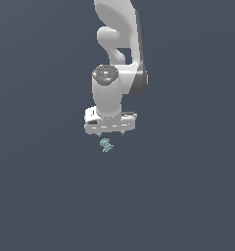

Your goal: Pick up the object and move it to a goal position.

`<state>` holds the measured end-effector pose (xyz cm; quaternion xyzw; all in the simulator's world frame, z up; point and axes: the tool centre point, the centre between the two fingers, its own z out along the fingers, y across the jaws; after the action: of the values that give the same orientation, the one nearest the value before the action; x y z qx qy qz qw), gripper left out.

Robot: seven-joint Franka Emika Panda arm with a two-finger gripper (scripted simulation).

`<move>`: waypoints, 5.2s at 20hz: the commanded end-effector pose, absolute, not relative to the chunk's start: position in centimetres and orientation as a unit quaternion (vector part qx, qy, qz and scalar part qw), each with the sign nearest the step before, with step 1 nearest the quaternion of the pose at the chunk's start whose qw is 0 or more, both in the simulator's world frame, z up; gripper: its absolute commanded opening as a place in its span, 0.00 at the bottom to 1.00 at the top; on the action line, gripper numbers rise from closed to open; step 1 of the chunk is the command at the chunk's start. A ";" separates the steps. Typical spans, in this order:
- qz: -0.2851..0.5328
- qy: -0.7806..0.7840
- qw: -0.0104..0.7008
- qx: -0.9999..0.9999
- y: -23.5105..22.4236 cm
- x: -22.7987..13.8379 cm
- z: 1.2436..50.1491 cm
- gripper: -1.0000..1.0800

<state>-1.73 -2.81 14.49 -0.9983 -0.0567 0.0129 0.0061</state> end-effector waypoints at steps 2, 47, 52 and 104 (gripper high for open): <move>0.012 -0.098 0.005 -0.995 -3.3 -1.8 13.7 0.96; 0.000 -0.394 0.000 -0.919 -5.9 -3.1 4.9 0.96; 0.000 -0.394 0.000 -0.919 -5.9 -3.0 3.6 0.96; 0.000 -0.396 0.000 -0.918 0.4 -6.4 35.5 0.00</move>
<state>-6.14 0.09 33.82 -0.9184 -0.3956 -0.0004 -0.0002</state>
